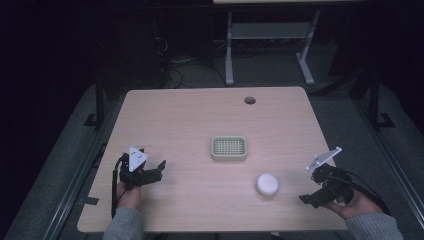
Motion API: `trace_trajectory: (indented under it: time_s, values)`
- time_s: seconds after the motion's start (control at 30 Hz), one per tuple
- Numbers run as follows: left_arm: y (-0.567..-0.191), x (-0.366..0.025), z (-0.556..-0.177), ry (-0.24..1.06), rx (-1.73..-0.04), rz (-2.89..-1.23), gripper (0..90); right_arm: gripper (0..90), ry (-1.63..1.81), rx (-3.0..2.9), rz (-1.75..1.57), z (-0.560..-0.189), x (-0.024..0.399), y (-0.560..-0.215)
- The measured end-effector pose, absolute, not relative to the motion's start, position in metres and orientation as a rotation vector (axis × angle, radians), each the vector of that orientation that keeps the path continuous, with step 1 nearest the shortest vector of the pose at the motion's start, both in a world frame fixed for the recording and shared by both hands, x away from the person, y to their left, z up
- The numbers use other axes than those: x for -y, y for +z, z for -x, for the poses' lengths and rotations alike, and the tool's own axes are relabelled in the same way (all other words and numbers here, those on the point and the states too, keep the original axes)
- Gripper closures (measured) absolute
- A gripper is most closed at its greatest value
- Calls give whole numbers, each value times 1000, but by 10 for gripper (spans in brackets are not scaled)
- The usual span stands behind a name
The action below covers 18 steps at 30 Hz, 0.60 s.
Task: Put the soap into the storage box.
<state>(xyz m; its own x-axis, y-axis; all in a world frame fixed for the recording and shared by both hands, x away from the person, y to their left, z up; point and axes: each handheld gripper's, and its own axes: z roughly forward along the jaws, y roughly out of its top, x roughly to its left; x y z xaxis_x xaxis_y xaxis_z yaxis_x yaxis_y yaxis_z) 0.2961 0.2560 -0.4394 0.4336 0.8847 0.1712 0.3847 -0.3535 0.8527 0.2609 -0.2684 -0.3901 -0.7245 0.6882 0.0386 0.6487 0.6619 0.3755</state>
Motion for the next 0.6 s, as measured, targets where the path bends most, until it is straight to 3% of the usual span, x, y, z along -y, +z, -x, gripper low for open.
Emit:
trace_trajectory:
  time_s: [0.6]
  values:
    - [-439, -254, -295, 833, -1054, -1935, 148, 175, 546, -2807, -1047, -269, 246, -386]
